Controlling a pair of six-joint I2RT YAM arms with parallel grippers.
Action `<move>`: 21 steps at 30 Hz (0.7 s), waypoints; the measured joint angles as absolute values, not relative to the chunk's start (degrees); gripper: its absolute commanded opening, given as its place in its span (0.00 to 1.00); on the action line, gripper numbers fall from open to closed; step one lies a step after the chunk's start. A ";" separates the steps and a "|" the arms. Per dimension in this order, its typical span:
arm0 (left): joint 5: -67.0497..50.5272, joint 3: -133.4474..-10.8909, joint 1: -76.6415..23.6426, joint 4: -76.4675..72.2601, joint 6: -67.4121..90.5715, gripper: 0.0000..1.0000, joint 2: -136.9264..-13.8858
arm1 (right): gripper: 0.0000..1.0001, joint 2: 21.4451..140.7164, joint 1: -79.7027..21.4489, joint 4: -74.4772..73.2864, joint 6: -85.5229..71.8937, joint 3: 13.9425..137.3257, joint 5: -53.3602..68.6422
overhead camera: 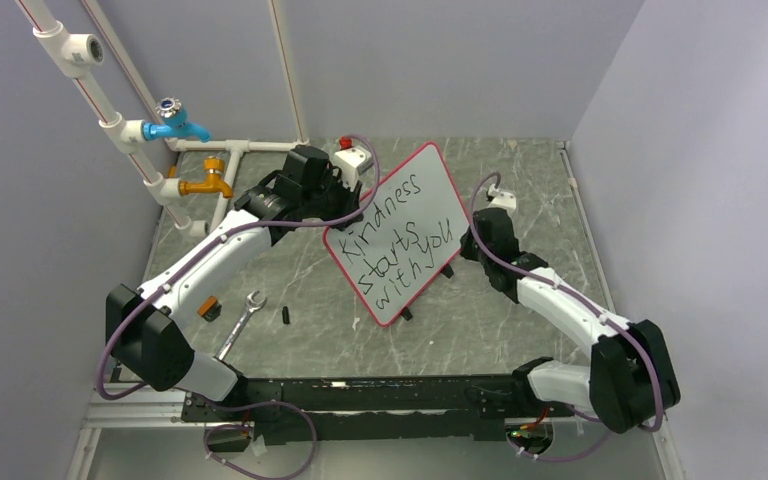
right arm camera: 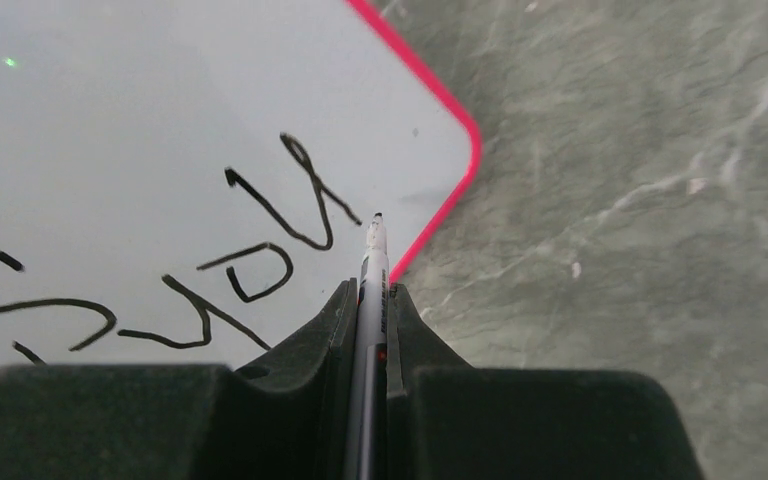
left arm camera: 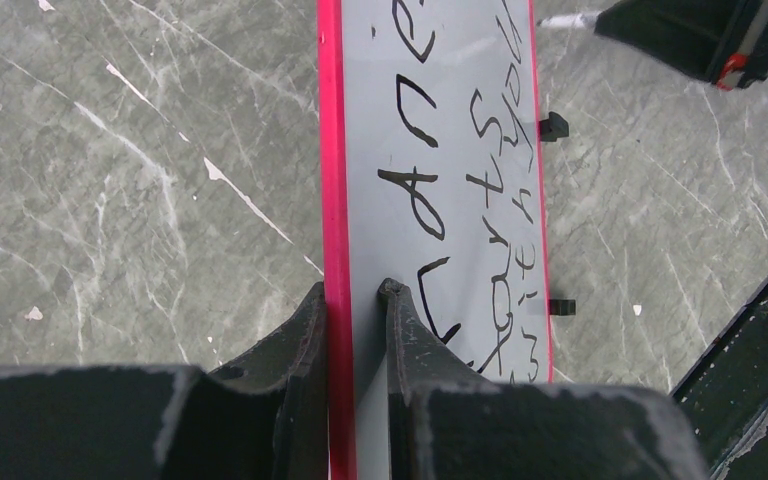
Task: Write a sentence on the whiteboard
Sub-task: Place the whiteboard at the center of the board.
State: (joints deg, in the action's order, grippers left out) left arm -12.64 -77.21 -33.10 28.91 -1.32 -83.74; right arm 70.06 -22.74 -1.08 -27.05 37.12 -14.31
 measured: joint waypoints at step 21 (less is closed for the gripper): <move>-12.19 -79.88 -34.13 33.26 -1.85 0.00 -84.60 | 0.00 49.71 -22.74 -16.19 -25.28 47.11 -20.95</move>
